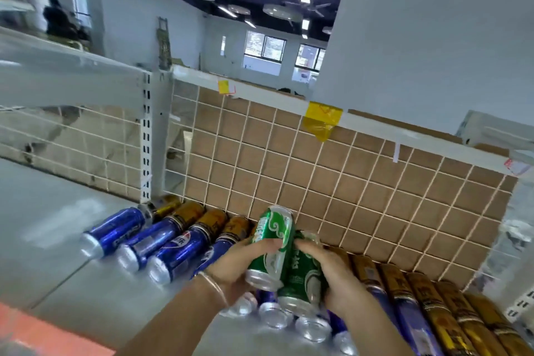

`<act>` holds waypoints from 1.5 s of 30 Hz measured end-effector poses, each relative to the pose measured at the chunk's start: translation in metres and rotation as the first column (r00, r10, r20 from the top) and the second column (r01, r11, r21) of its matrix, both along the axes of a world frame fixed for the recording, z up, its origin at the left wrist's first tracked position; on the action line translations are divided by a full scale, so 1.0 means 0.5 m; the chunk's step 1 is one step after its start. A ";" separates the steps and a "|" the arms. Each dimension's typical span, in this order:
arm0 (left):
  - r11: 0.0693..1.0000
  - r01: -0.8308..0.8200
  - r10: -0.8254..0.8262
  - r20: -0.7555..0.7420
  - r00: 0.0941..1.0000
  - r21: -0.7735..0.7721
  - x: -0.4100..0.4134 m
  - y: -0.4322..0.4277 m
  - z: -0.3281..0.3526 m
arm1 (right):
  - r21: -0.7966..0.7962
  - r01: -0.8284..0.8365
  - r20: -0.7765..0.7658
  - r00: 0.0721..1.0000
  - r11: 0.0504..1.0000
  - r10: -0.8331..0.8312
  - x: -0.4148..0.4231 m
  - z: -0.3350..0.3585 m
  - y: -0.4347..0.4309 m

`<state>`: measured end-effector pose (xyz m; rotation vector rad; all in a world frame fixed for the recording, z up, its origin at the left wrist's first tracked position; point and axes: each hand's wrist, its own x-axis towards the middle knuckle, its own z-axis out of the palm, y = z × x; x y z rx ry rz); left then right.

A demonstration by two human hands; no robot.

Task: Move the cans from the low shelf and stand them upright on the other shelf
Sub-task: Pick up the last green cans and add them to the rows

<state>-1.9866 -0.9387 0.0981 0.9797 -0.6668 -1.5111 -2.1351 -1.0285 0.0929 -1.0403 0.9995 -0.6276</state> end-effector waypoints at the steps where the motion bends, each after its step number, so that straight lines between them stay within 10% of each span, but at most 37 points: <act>1: 1.000 -0.021 0.021 0.000 1.000 0.000 0.028 0.027 0.000 | -0.005 -0.023 -0.025 0.999 1.000 0.022 0.033 0.002 0.018; 22: 0.811 -0.572 0.579 -0.029 0.815 0.125 0.537 0.540 -0.081 | 0.069 -0.371 -0.040 0.926 0.926 0.374 0.667 -0.074 0.448; 45: 0.540 -0.840 0.821 0.184 0.540 0.056 1.099 0.569 -0.136 | -0.294 -0.494 0.023 0.852 0.818 0.523 1.301 -0.081 0.437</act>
